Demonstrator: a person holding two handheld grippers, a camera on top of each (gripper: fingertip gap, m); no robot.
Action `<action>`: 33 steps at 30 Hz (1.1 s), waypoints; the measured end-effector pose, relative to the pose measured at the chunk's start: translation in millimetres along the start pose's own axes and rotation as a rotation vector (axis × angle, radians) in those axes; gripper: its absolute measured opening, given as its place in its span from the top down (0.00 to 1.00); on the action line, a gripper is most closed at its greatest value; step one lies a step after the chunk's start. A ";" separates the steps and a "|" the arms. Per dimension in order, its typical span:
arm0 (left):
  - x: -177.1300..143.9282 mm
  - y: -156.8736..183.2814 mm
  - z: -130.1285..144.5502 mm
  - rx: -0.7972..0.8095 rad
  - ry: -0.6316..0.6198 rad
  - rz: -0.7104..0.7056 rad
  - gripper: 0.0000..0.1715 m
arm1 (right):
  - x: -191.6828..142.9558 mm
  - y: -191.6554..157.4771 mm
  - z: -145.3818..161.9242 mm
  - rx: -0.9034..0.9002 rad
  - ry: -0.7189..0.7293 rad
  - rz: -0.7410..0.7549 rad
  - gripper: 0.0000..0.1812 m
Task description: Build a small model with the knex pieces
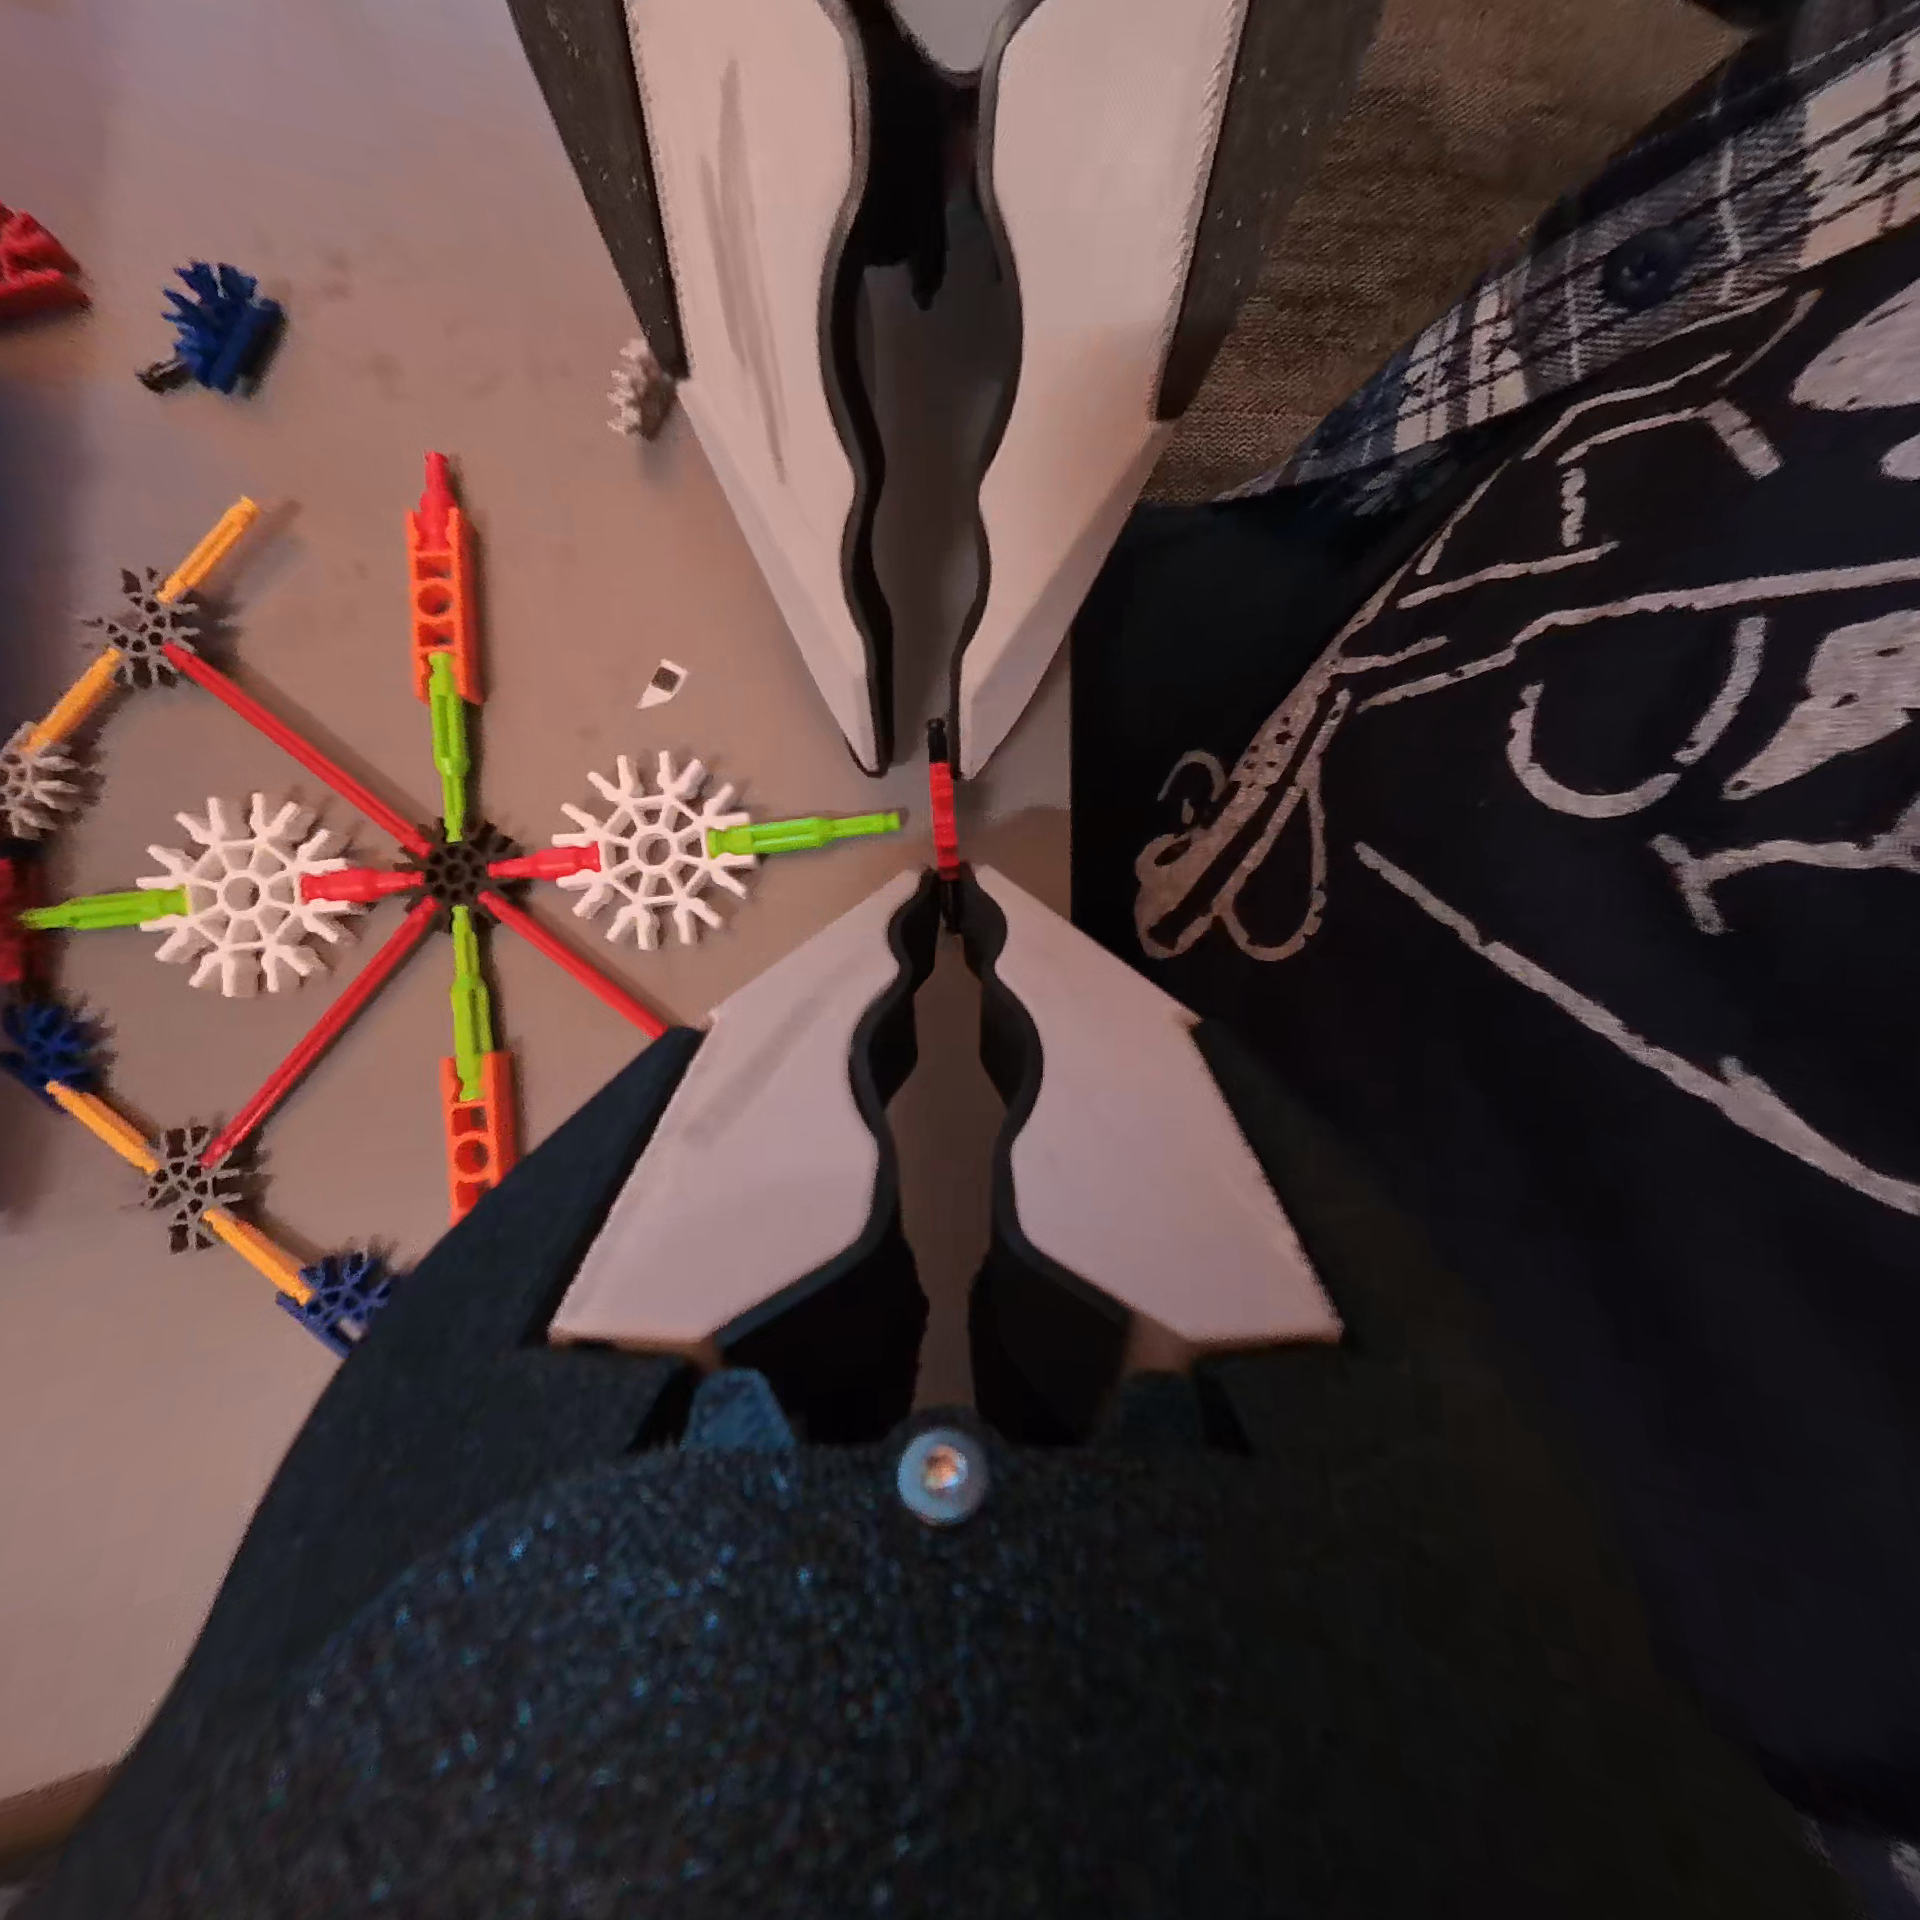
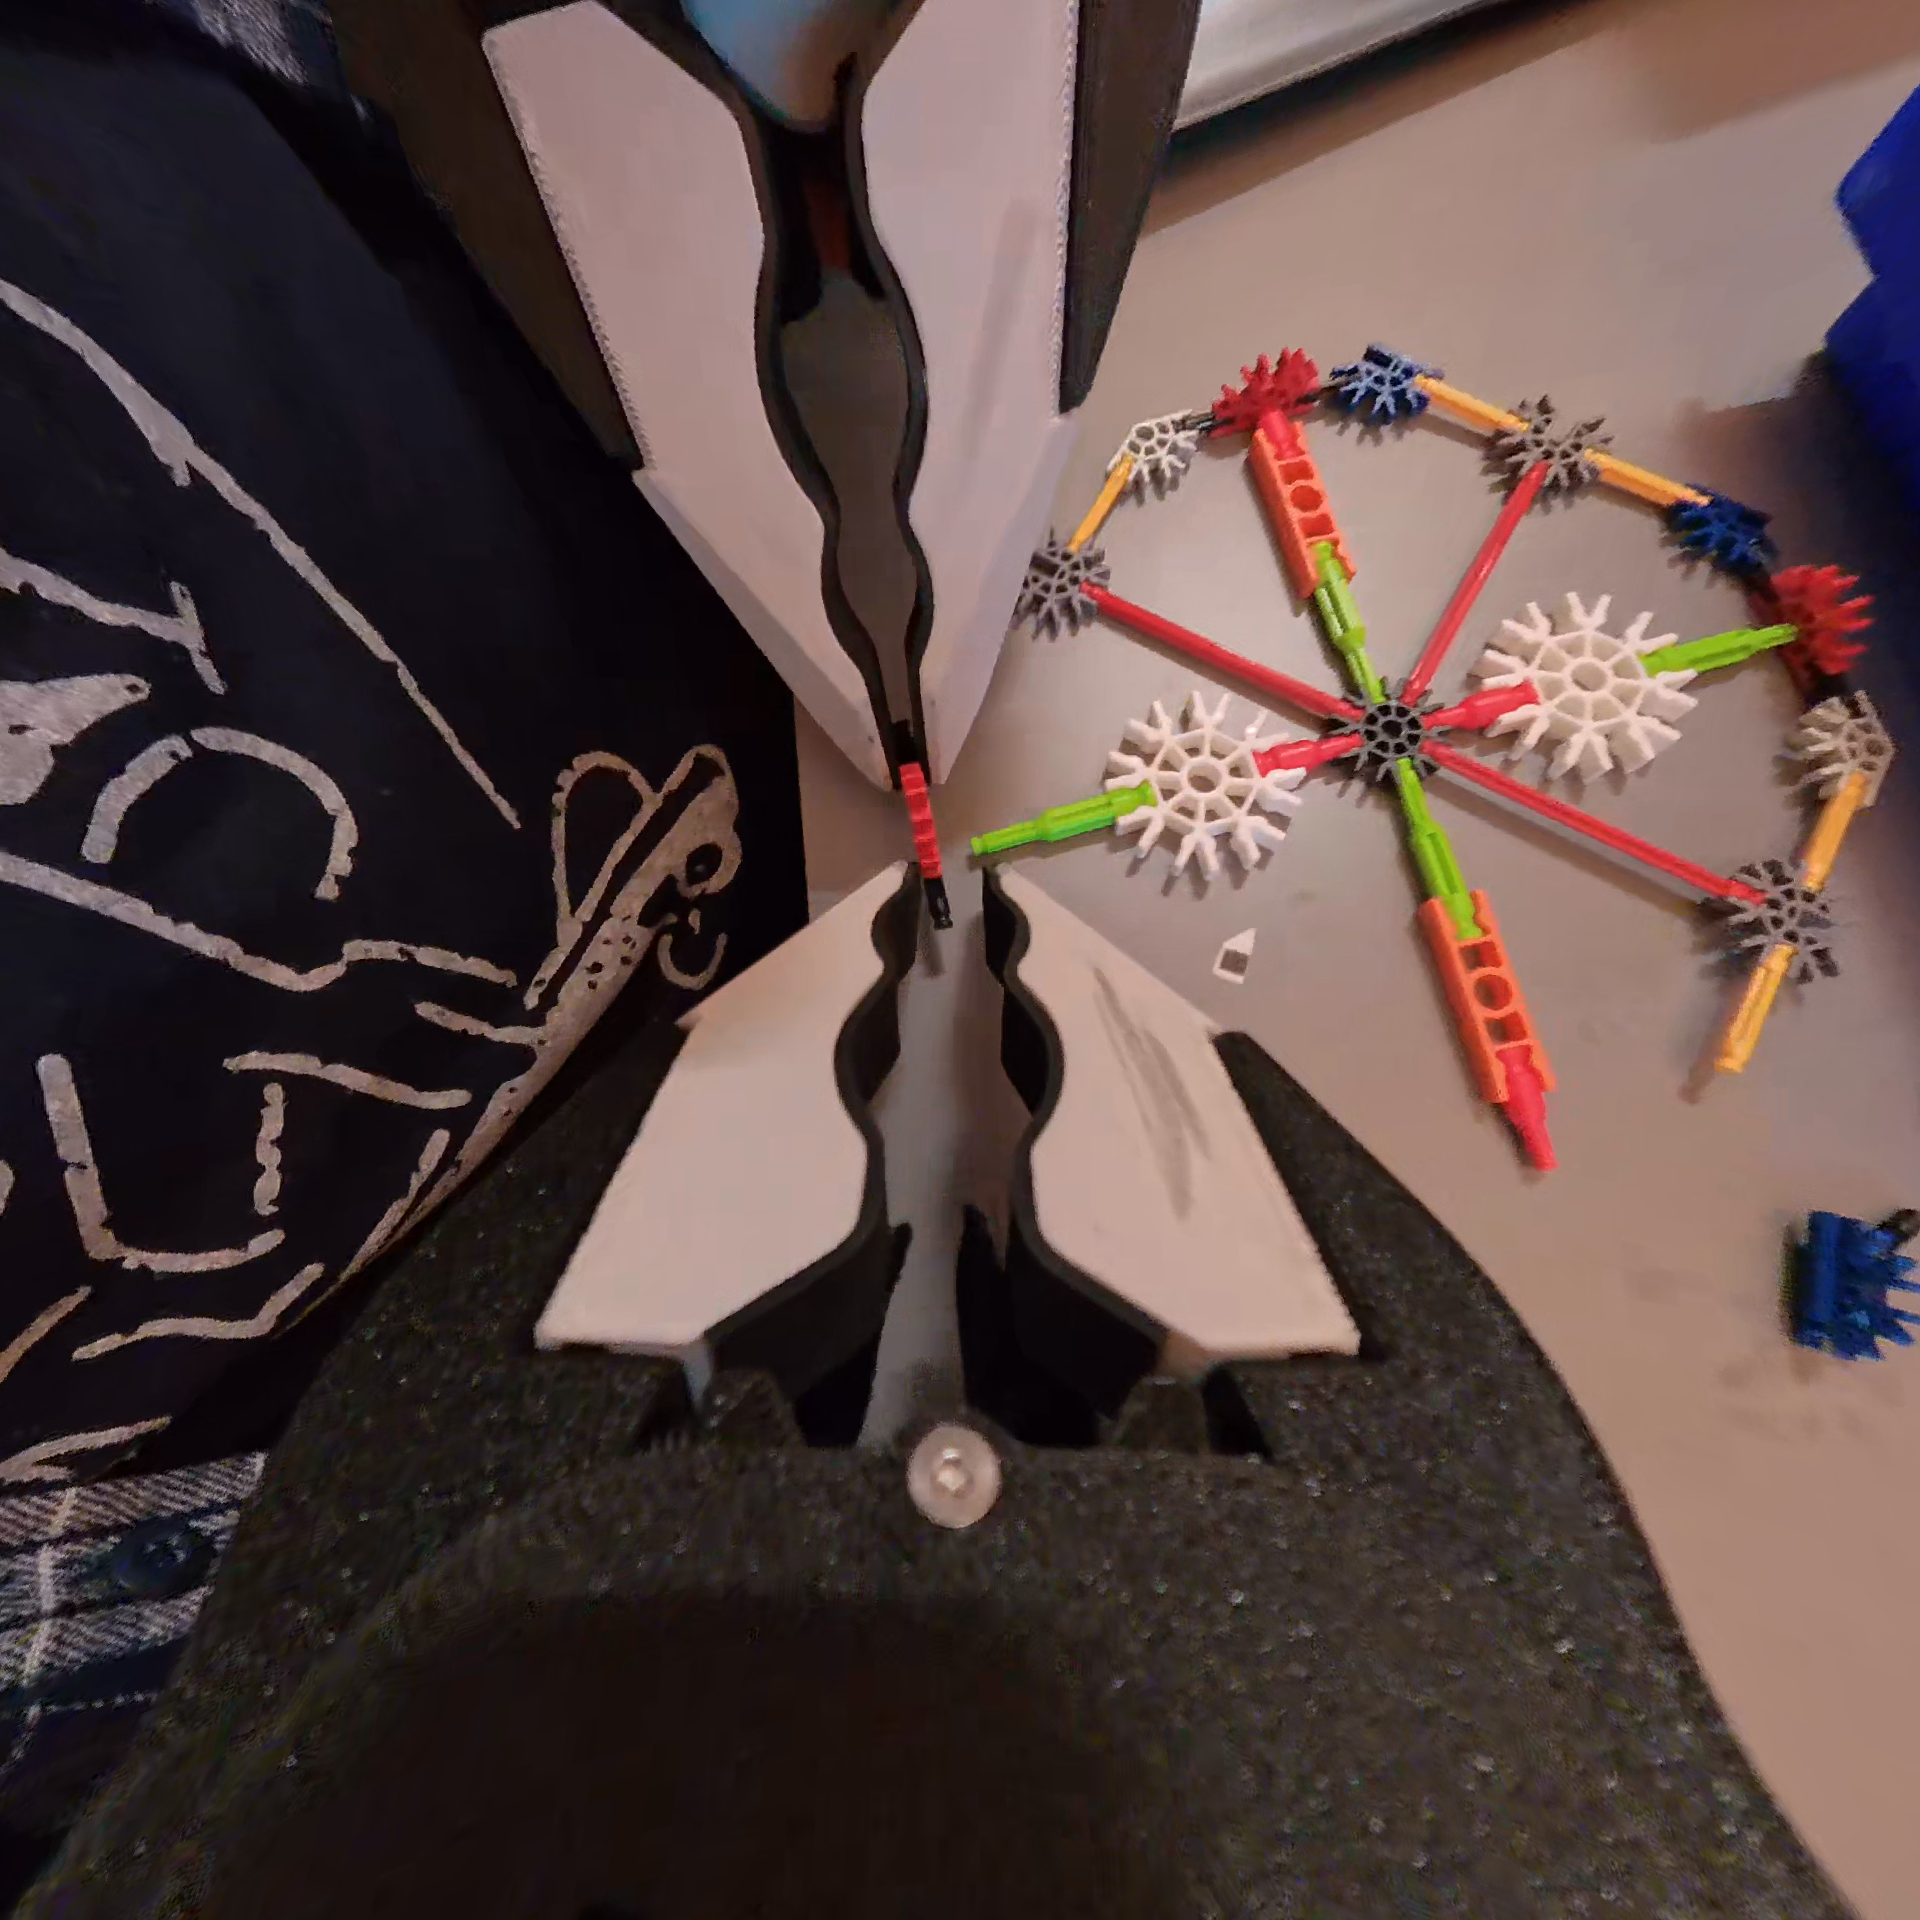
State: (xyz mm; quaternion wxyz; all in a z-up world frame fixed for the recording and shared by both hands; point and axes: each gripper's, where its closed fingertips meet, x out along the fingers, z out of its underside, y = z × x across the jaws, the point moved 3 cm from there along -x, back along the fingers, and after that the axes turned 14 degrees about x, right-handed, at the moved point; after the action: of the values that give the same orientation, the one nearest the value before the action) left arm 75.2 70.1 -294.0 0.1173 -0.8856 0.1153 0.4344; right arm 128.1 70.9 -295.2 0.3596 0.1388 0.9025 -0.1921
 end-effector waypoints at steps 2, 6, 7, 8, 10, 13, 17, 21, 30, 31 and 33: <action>1.8 -0.3 0.4 0.007 -0.003 -0.026 0.99 | 2.8 -0.9 3.0 -0.008 -0.013 0.011 0.98; 6.0 0.8 3.5 0.019 -0.031 -0.033 0.99 | 5.6 -1.8 5.5 -0.016 -0.027 0.024 0.98; 6.8 0.4 4.2 0.020 -0.038 -0.034 0.99 | 5.9 -1.6 5.3 -0.013 -0.027 0.022 0.98; 6.8 -0.9 4.3 0.019 -0.038 -0.041 0.99 | 5.8 -0.9 5.2 -0.010 -0.026 0.020 0.98; 7.3 -1.4 3.9 0.009 -0.035 -0.038 0.99 | 5.3 0.8 4.9 -0.009 -0.026 0.017 0.98; 8.0 -4.3 3.5 0.006 -0.038 -0.042 0.99 | 4.6 3.3 4.8 -0.005 -0.030 0.012 0.98; 8.4 -6.4 3.4 0.002 -0.038 -0.048 0.99 | 4.1 6.2 4.4 0.007 -0.030 0.007 0.99; 8.3 -8.9 3.8 0.004 -0.045 -0.056 0.99 | 4.2 8.8 3.4 0.014 -0.029 0.005 0.98; 9.1 -12.8 4.0 0.047 -0.069 -0.102 0.98 | 3.4 15.1 1.3 -0.015 -0.029 0.051 0.98; 9.3 -13.2 3.9 0.050 -0.070 -0.106 0.98 | 3.3 15.8 1.4 -0.016 -0.032 0.055 0.98; 9.5 -14.3 4.2 0.066 -0.076 -0.124 0.98 | 2.9 16.5 1.1 -0.026 -0.030 0.065 0.97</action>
State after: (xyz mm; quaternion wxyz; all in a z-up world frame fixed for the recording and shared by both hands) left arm 82.1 83.9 -302.5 0.1773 -0.8696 0.0697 0.4555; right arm 133.1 85.3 -302.0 0.3811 0.1606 0.8943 -0.1707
